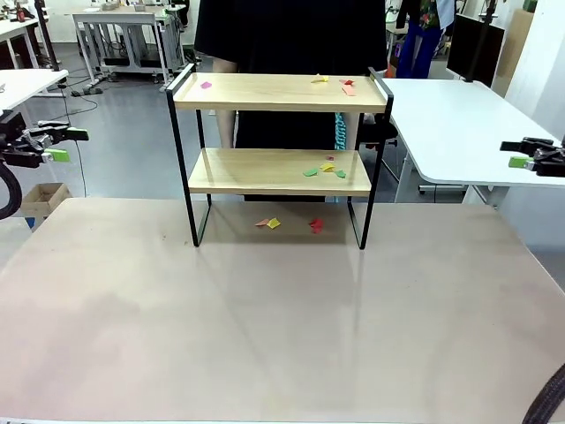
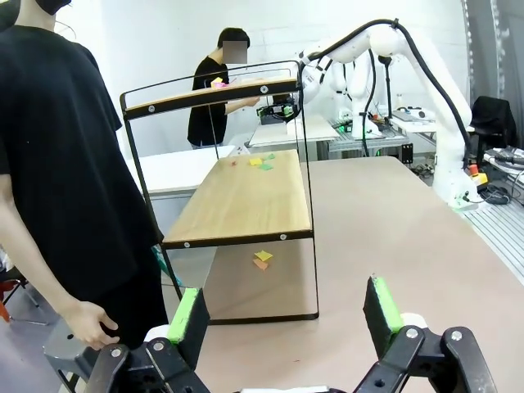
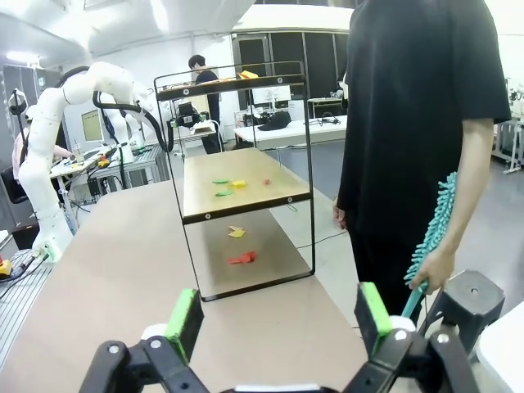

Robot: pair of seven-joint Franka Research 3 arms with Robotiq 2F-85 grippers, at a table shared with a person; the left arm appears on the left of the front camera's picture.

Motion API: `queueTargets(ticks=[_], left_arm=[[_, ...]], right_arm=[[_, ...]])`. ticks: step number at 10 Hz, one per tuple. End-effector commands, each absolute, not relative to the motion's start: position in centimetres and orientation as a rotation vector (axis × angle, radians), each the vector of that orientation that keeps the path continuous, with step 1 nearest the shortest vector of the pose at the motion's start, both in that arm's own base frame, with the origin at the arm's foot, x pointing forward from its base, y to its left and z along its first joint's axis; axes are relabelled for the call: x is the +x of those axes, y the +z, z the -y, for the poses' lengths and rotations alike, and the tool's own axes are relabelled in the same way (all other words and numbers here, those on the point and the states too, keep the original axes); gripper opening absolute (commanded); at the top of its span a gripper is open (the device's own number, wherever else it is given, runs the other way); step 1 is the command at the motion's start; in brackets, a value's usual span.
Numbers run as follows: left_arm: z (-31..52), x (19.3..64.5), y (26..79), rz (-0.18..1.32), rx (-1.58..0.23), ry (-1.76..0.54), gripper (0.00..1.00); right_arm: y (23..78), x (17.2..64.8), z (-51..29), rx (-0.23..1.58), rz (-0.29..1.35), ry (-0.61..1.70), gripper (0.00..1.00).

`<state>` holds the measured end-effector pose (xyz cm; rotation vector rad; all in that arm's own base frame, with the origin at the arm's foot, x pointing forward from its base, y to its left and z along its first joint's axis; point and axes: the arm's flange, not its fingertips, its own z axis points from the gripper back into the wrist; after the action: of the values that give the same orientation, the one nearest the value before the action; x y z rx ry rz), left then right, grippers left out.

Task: Clean the shelf.
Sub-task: Pick up the Duster handed by the human.

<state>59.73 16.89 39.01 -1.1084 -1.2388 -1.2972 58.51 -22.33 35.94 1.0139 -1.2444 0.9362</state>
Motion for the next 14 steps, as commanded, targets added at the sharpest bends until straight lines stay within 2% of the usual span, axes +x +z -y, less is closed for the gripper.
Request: queueTargets(ticks=[1,14], left_arm=[[-16.96,59.84,39.3,1.259,-1.153,-1.25,1.0],[-16.88,59.79,38.93,1.239,-1.126,-1.275,1.0]], right_arm=[[36.5,59.22,22.51,1.028,1.272,0.906,1.0],[35.96,58.52,22.35,1.014,1.247,0.935,1.0]])
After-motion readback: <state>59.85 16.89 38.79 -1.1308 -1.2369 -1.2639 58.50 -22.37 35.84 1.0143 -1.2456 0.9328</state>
